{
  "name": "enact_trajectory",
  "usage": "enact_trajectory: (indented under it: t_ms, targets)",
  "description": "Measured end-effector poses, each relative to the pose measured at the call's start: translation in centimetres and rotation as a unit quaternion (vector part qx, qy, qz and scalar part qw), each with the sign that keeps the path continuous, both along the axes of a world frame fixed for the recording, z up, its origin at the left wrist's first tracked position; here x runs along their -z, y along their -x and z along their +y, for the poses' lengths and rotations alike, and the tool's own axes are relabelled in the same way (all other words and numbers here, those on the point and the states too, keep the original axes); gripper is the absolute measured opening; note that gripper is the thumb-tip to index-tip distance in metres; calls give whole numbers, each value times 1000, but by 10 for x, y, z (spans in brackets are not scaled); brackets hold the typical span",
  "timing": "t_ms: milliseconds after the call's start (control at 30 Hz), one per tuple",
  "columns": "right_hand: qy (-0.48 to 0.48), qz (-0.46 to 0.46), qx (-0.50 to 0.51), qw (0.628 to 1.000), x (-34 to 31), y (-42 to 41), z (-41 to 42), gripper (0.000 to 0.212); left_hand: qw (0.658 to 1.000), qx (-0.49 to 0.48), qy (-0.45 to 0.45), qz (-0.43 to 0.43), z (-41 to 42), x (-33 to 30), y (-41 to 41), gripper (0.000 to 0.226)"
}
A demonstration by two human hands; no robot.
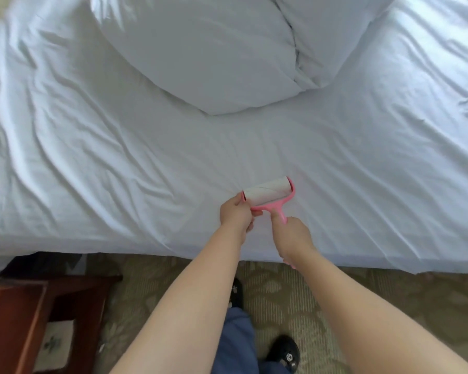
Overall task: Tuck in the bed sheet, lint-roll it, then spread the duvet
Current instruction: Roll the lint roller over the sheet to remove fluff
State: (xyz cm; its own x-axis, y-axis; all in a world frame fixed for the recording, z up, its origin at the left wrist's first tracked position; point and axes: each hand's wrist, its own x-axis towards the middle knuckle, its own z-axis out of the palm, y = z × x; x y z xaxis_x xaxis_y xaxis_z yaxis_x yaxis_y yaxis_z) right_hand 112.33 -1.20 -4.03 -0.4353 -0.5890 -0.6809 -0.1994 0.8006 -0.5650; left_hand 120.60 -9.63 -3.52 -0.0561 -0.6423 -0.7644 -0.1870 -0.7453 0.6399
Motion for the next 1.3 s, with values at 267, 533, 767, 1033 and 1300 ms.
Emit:
enact_trajectory:
  t_ms: [267,533,767,1033,1300]
  targets:
    - [58,37,-40,997,-11,-20,12,57,997,-43,60,1,19,-15,-26,36]
    - [57,-71,-16,996,5,-63,-25,52,999,-43,28,5,-19,5,-74,39]
    - [38,-39,-33,998,21,-59,-95,54,998,-45,42,21,-85,24,-70,34]
    - [32,-25,-3,999,45,-56,-189,57,998,-21,55,18,-185,39,-65,37]
    - [46,-22,31,998,52,-60,-254,51,998,-28,47,23,-251,41,-62,39]
